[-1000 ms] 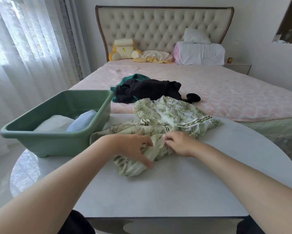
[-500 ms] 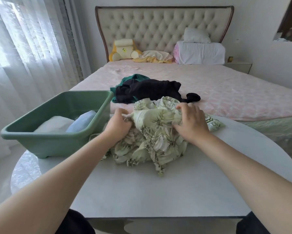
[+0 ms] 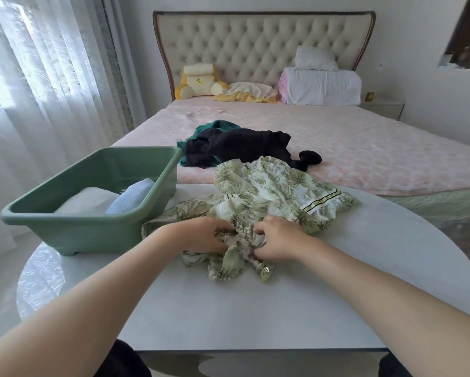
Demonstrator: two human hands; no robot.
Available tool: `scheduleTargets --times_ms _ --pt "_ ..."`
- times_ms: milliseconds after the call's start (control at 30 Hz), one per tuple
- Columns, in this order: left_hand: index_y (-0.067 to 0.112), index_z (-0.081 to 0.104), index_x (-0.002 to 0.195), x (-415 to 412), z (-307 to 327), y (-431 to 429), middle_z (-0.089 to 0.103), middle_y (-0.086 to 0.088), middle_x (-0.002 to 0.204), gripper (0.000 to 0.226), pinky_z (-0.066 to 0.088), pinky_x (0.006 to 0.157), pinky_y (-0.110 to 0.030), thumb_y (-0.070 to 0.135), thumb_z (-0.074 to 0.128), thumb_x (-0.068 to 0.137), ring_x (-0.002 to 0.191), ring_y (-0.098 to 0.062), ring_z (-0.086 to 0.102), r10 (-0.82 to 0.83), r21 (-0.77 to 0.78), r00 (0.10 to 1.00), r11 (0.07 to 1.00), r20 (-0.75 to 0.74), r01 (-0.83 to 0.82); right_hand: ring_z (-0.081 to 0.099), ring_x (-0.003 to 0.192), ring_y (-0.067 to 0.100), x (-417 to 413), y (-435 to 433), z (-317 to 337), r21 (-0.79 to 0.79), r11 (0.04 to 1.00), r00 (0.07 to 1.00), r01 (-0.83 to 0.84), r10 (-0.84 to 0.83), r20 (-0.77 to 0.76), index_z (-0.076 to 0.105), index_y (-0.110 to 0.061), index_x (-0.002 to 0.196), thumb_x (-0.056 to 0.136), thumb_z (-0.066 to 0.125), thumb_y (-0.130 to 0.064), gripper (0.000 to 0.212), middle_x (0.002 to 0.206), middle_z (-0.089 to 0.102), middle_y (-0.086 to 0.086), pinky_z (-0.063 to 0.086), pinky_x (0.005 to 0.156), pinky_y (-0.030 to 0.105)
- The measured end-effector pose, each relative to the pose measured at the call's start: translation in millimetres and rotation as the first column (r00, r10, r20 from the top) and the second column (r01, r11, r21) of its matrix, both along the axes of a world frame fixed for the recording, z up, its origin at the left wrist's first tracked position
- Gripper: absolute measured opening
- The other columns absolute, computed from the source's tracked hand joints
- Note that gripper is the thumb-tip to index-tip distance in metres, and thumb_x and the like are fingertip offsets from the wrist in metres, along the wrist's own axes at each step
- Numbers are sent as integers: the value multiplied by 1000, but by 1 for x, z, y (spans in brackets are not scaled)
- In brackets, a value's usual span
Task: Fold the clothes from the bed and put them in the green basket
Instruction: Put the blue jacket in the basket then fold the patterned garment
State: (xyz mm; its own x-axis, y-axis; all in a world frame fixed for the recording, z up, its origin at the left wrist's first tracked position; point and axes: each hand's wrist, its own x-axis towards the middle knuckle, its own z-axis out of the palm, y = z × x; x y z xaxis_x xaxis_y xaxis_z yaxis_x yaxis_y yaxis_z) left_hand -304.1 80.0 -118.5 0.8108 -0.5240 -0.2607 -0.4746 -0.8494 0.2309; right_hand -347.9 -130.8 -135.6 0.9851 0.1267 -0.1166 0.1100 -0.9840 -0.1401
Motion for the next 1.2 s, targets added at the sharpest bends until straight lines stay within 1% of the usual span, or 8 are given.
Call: scheduleTargets --times_ms 133,300,467,633,900,1033,1133,1200 --pt "36 57 129 1 0 -3 63 3 115 33 56 87 -40 28 56 97 94 -19 65 74 -107 994 992 80 -65 62 104 30 2 -4 3 325 942 994 88 -105 36 60 -27 82 85 50 2 32 108 57 2 53 74 36" --pt "19 40 138 0 -2 -5 61 1 115 47 53 82 -34 21 58 94 96 -17 58 104 -83 981 992 164 -92 57 113 20 -3 -26 16 536 843 972 42 -160 175 64 -26 121 77 43 17 64 126 56 -4 48 73 29" --pt "20 29 148 -1 -3 -5 54 -6 131 75 55 85 -39 26 67 84 108 -25 57 96 48 967 993 237 -110 65 93 25 -17 -61 25 -59 998 977 -14 27 210 71 -28 89 79 46 9 45 100 70 -3 50 73 32" --pt "27 29 150 -8 -6 -14 53 -4 137 81 50 93 -37 40 73 83 113 -24 56 -3 122 997 993 78 -7 66 99 22 -38 -91 21 -506 851 989 141 -95 115 63 -24 114 88 52 -4 35 106 68 -2 48 78 30" --pt "31 62 118 -15 4 -41 68 11 105 34 48 92 -36 11 49 94 97 -11 59 23 -170 921 984 389 47 32 129 22 -46 -87 3 -135 981 942 -142 176 284 32 -23 135 76 58 -25 65 134 32 3 29 115 40" --pt "24 64 73 -20 19 -48 68 3 80 32 42 51 -19 5 43 88 52 -7 50 159 -431 964 901 215 -52 16 149 16 -44 -61 -3 100 984 971 -150 128 201 20 -26 156 88 53 -12 76 158 23 -5 15 125 41" --pt "23 59 94 -27 17 -47 65 3 87 6 45 52 -19 23 52 93 61 -10 56 114 -317 988 946 106 -75 29 143 18 -34 -60 -6 -46 986 967 -159 165 195 35 -29 151 87 48 2 73 147 41 -6 18 123 41" --pt "25 49 111 -33 6 -45 62 4 92 35 50 60 -24 50 62 90 71 -10 59 102 -147 990 985 93 -88 39 135 20 -29 -60 -7 -119 981 973 -153 171 157 44 -31 145 86 47 4 68 137 51 -6 25 120 41"
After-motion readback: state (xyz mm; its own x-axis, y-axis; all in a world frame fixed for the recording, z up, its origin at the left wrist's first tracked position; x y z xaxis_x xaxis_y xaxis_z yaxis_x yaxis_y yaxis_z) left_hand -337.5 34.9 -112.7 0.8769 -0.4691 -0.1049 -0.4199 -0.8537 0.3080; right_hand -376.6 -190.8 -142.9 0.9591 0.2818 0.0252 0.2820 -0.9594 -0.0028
